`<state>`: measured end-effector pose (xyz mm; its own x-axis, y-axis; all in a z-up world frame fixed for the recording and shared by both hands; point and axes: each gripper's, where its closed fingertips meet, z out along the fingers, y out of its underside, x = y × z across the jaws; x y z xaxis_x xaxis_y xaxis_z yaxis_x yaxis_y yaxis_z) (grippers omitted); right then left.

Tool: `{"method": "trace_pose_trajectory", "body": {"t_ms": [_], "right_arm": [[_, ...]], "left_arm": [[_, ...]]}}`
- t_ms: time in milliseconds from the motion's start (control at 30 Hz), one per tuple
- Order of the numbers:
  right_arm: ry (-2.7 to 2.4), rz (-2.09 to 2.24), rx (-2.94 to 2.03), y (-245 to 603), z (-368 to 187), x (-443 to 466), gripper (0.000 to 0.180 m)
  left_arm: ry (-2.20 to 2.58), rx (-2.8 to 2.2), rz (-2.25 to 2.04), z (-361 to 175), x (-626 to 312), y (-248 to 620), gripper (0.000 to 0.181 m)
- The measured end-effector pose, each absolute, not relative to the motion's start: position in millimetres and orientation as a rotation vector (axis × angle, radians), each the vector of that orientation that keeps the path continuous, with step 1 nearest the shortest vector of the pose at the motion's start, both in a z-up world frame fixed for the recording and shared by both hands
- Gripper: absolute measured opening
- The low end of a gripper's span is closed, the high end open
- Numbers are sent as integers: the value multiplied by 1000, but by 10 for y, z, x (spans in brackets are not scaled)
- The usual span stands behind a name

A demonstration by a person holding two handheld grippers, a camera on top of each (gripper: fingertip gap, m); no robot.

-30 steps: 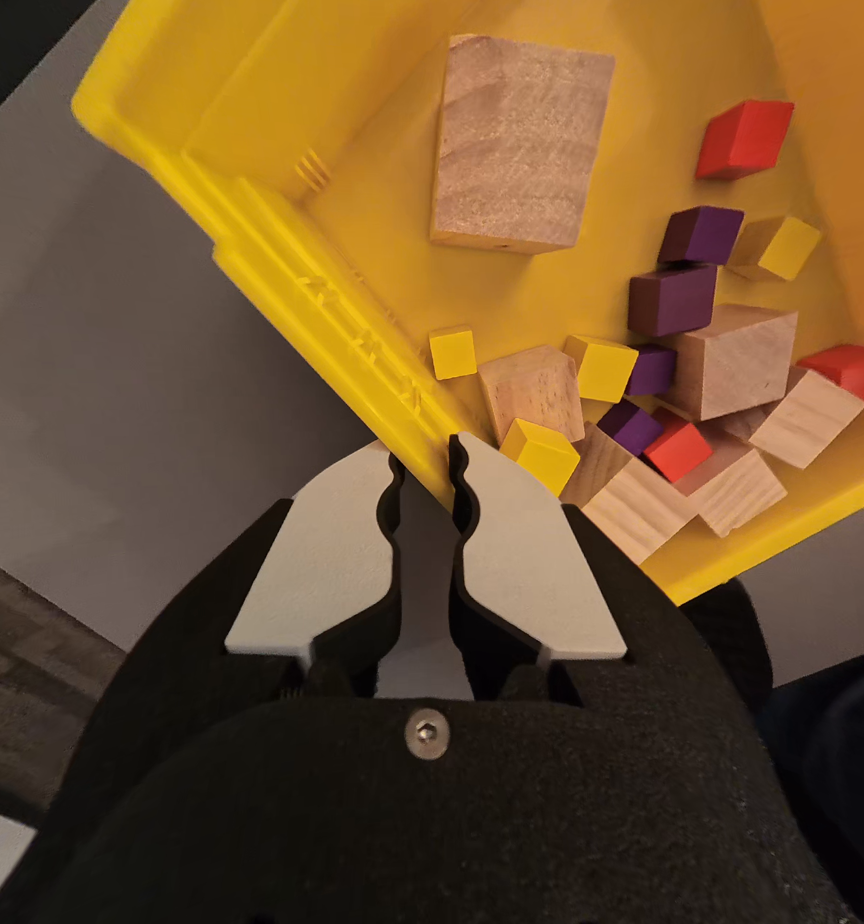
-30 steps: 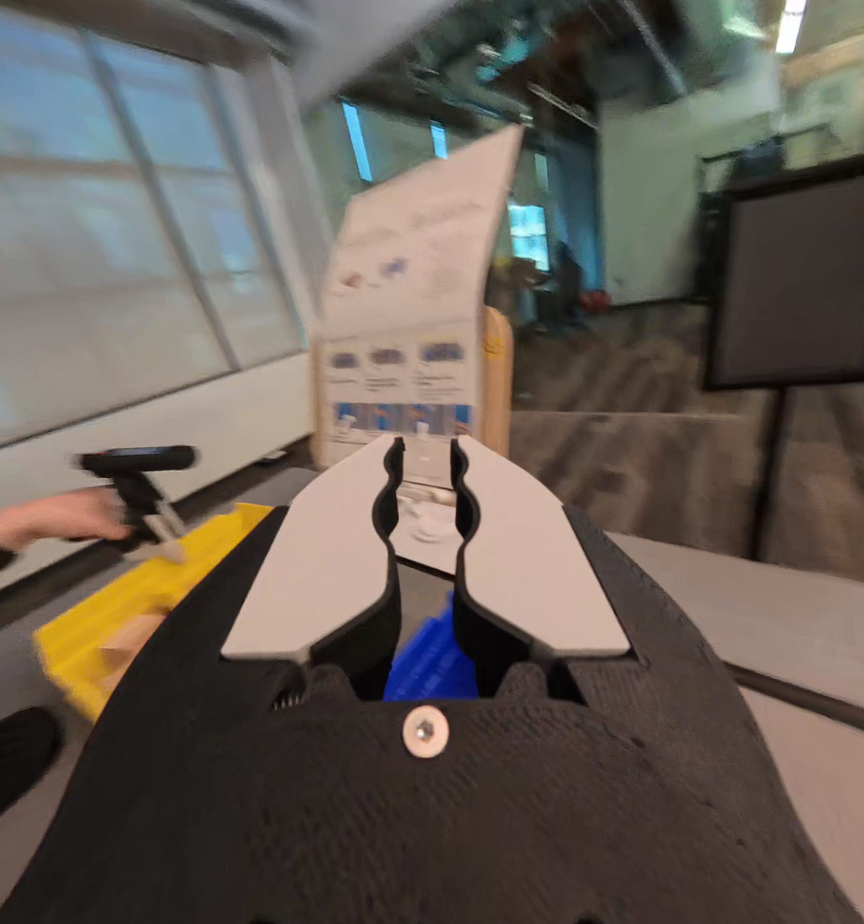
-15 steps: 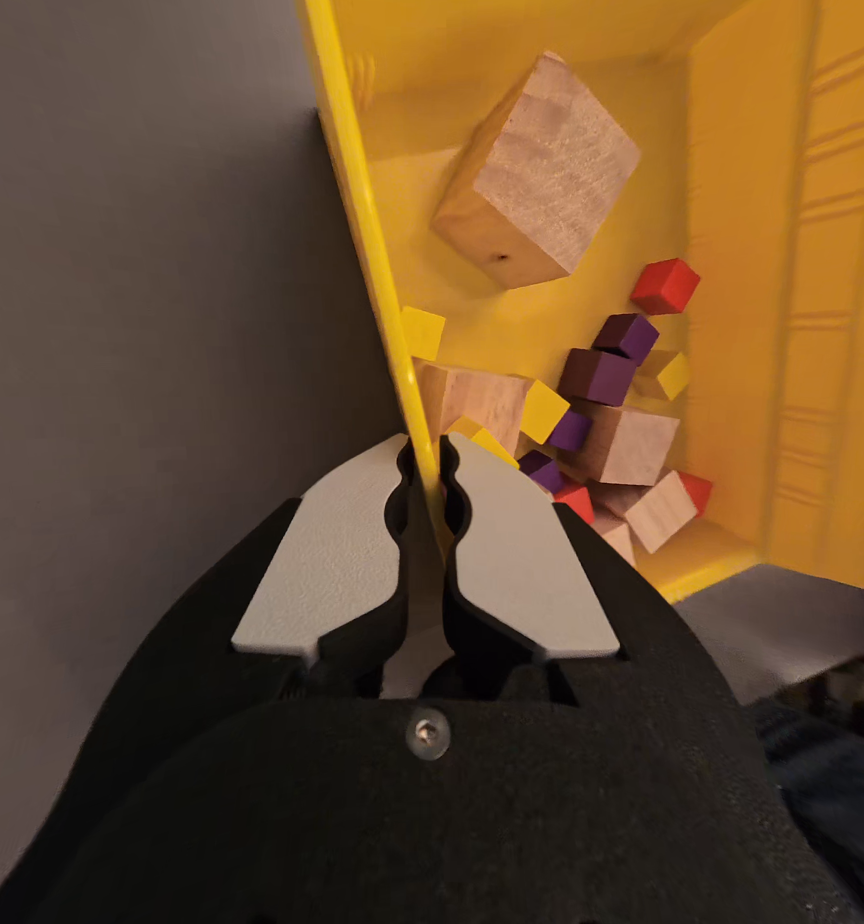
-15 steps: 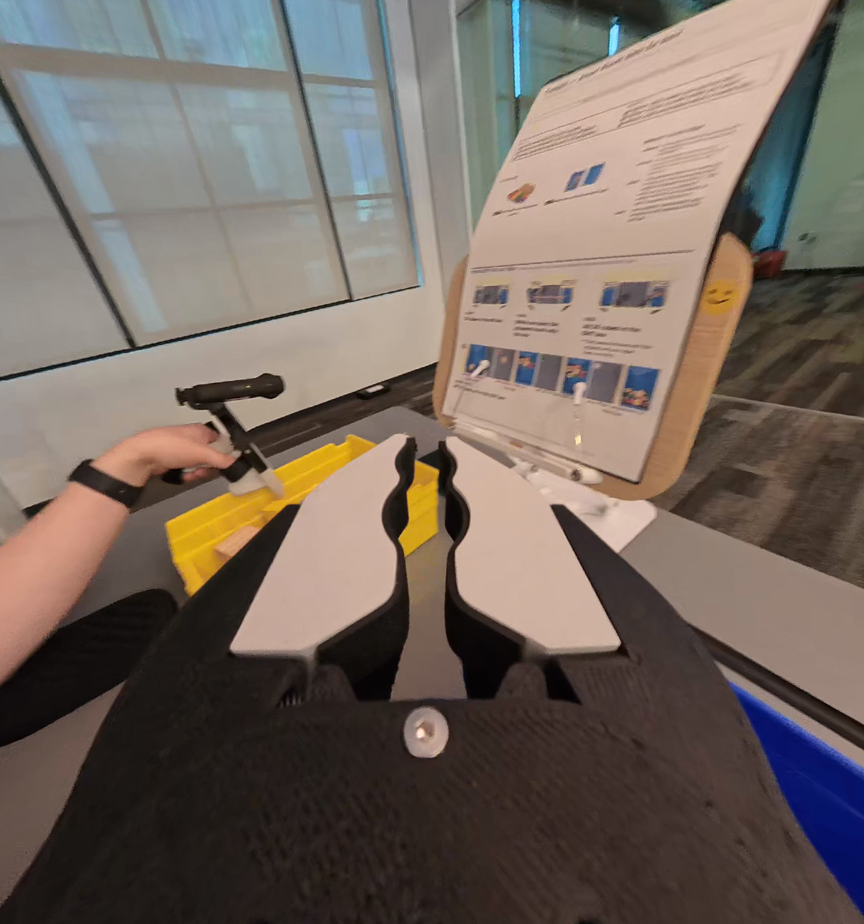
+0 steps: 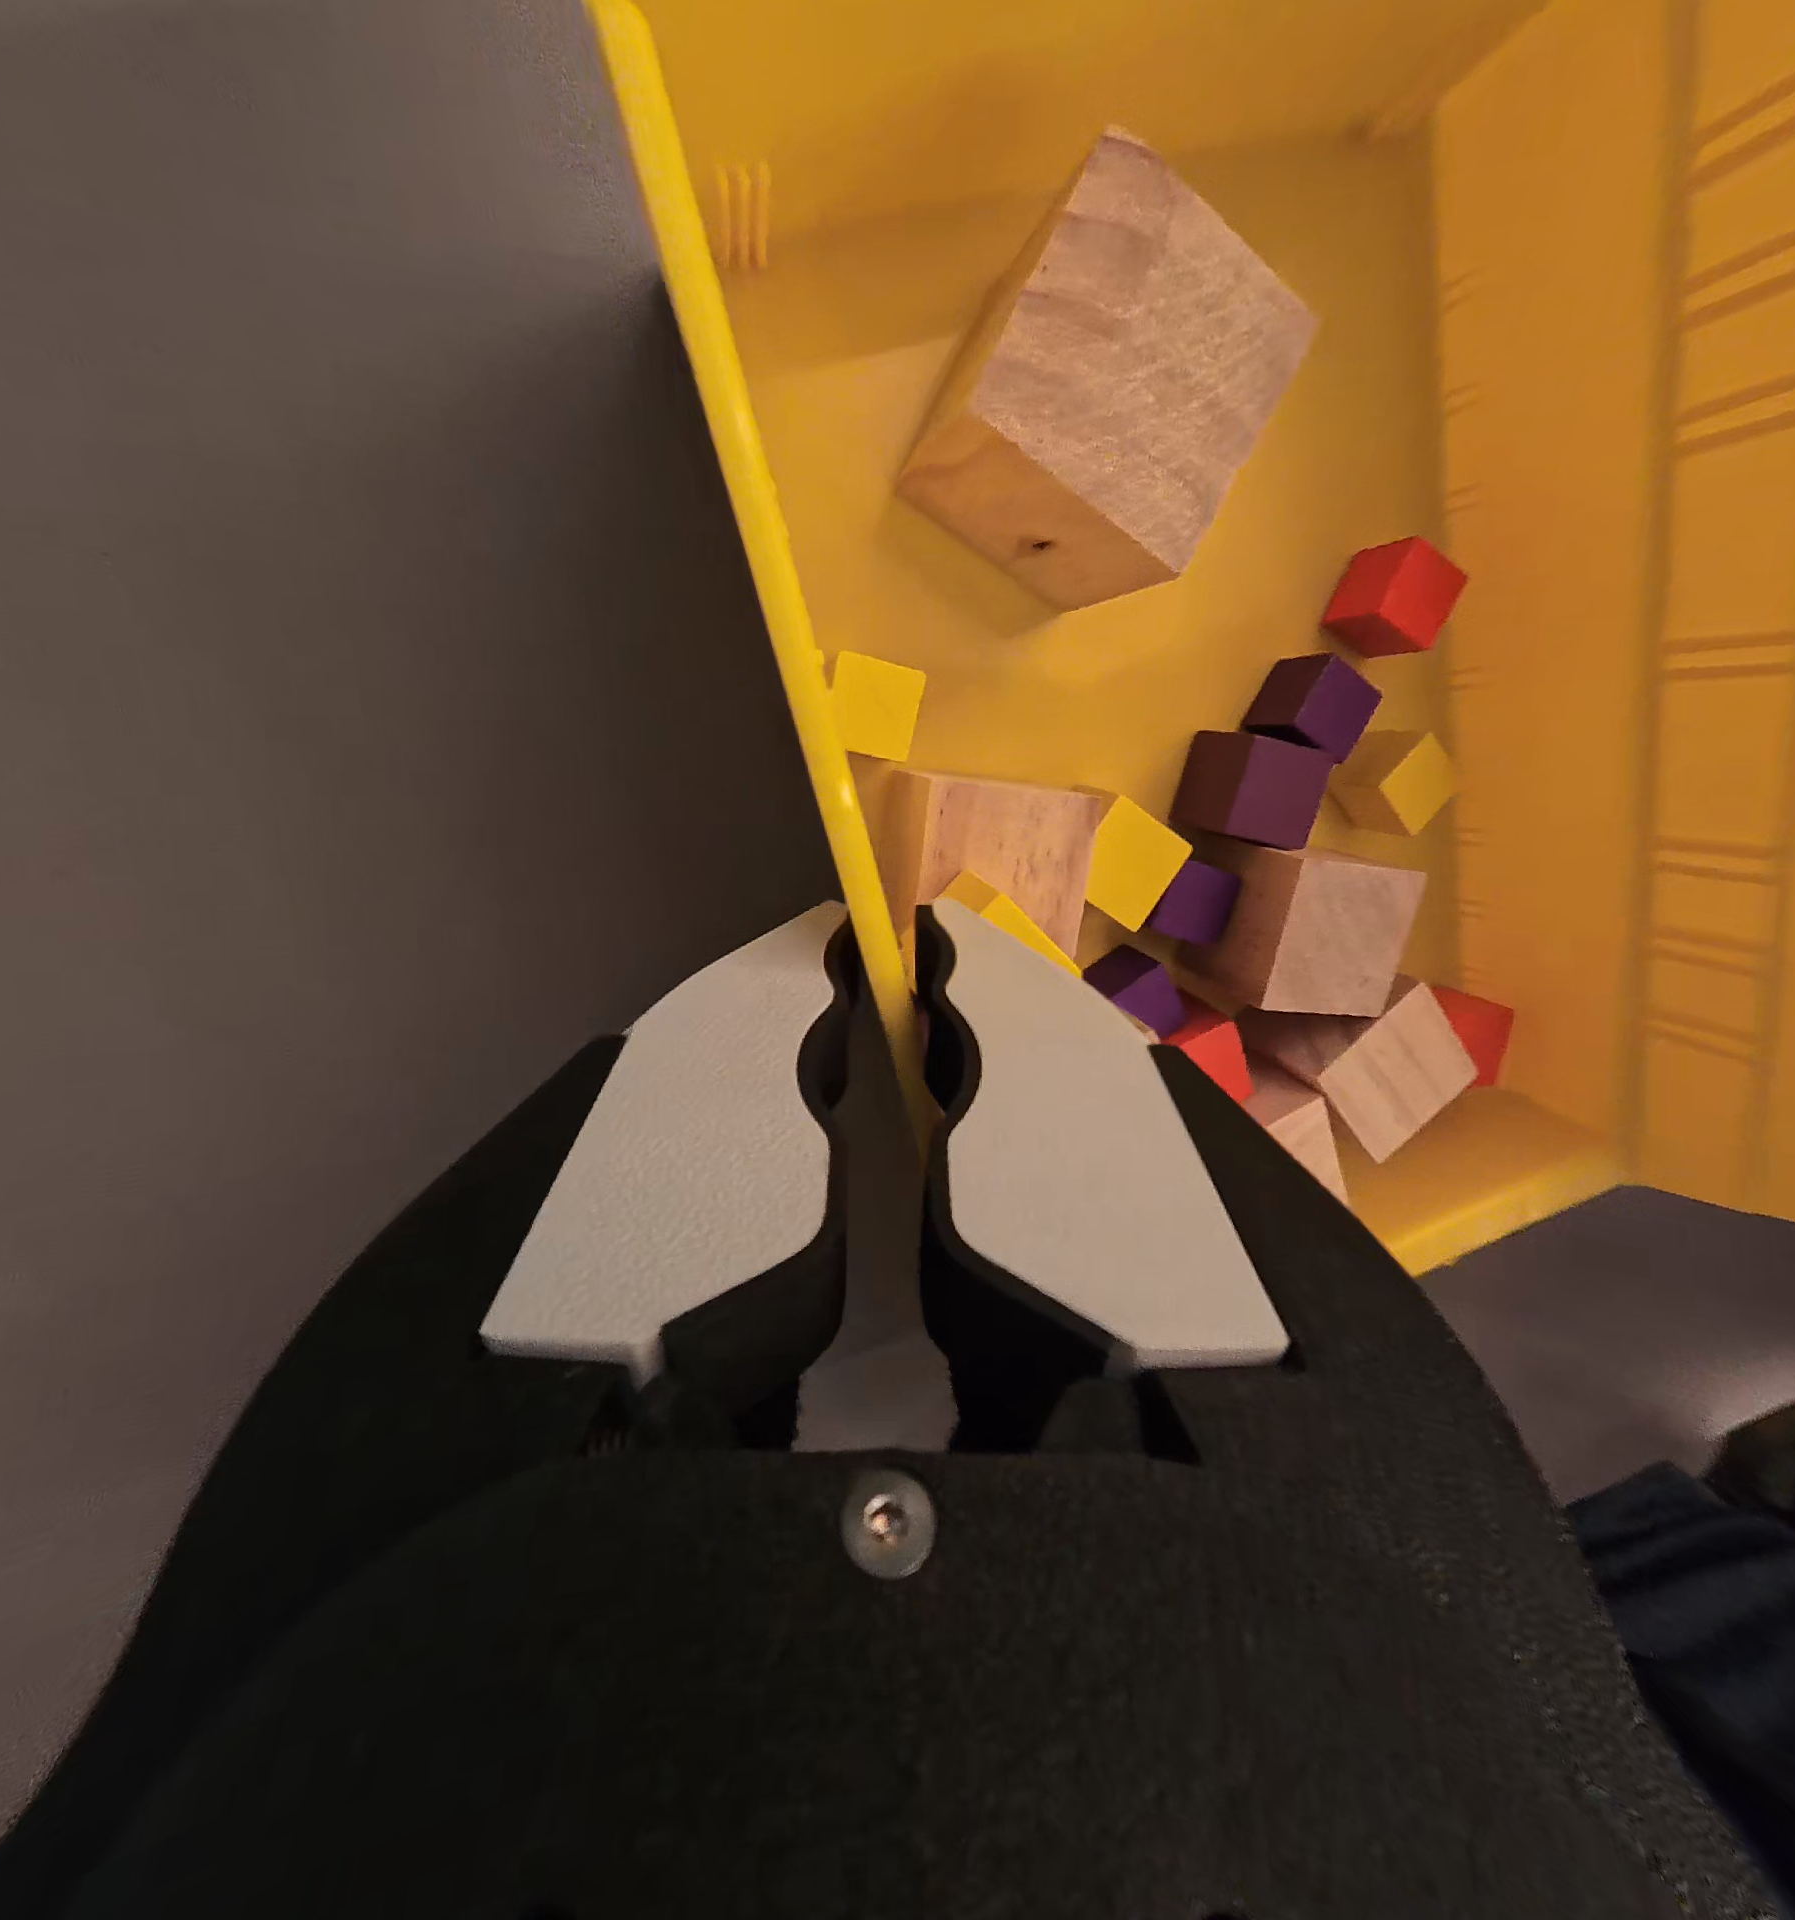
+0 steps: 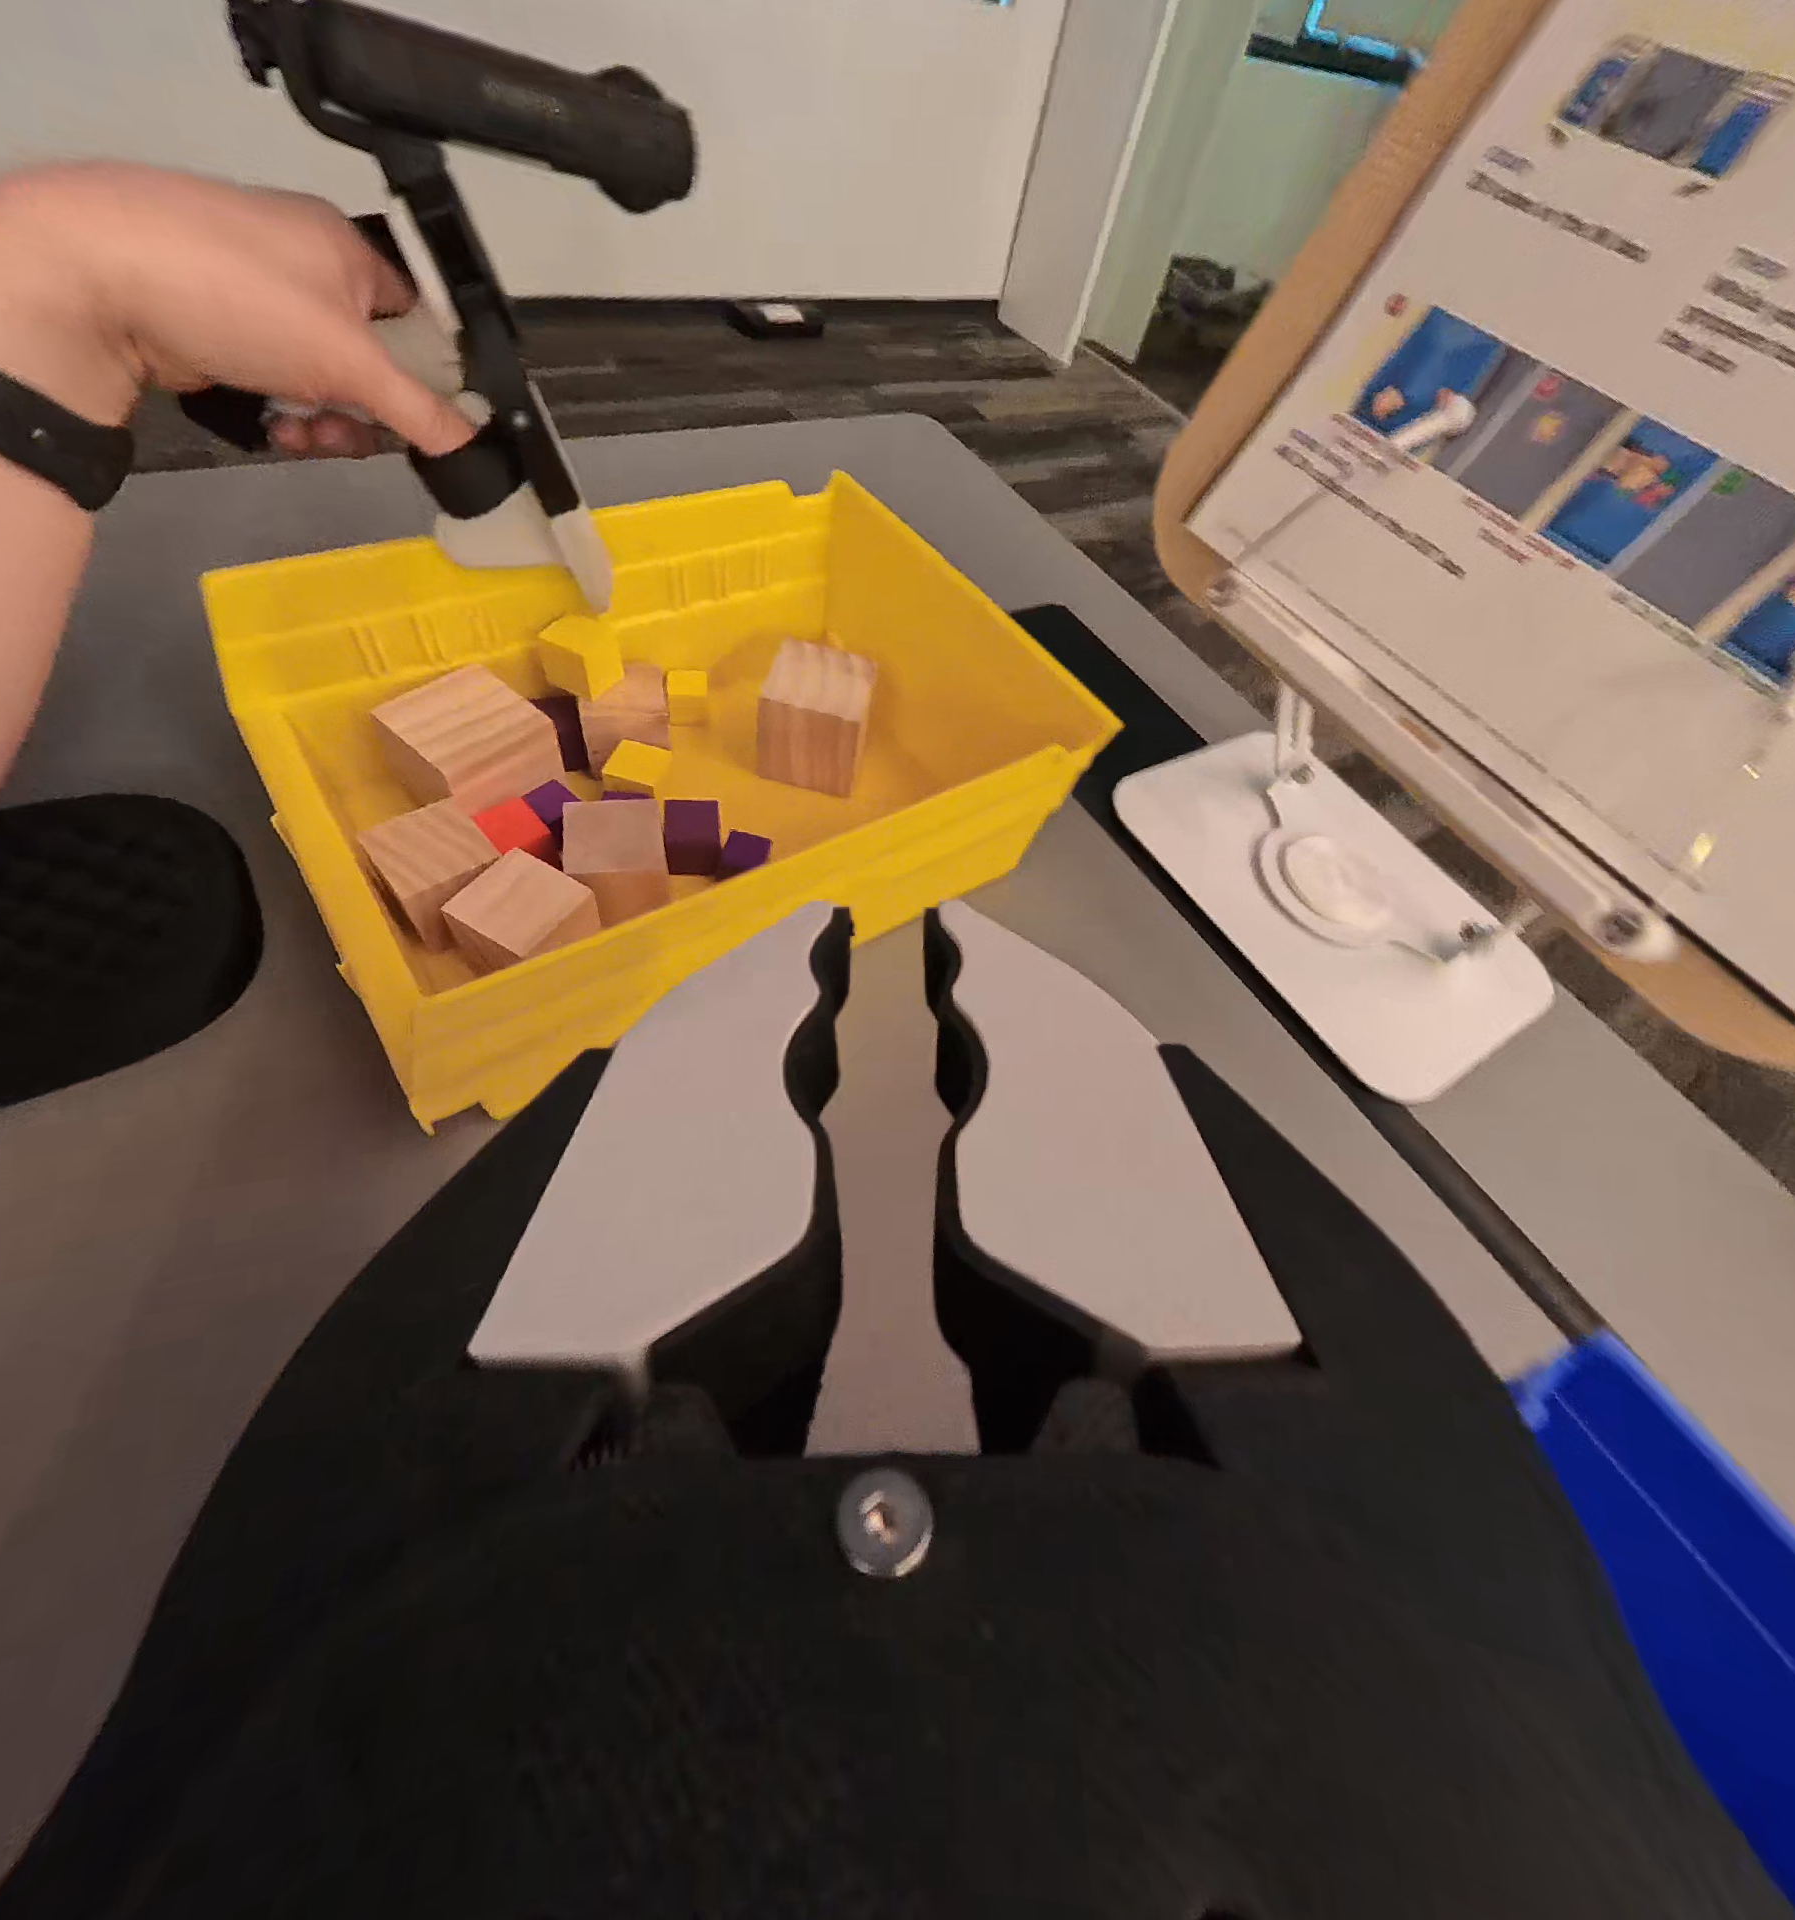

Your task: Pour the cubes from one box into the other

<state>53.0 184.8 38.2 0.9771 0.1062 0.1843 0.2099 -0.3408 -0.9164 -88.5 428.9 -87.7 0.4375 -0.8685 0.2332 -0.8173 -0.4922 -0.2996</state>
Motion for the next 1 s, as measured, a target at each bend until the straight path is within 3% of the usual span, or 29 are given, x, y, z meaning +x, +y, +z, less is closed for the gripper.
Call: {"method": "trace_pose_trajectory", "body": {"t_ms": [200, 500, 1000], "right_arm": [[-220, -40, -1965, 2113, 24, 322, 28], [371, 453, -2366, 2874, -439, 498, 50], [694, 186, -2786, 3021, -973, 590, 41]], "left_arm": [[1409, -2622, -706, -878, -851, 4276, 16], [1420, -2601, -660, -889, -837, 4292, 15], [1361, -2541, -718, -877, -654, 4446, 16]]}}
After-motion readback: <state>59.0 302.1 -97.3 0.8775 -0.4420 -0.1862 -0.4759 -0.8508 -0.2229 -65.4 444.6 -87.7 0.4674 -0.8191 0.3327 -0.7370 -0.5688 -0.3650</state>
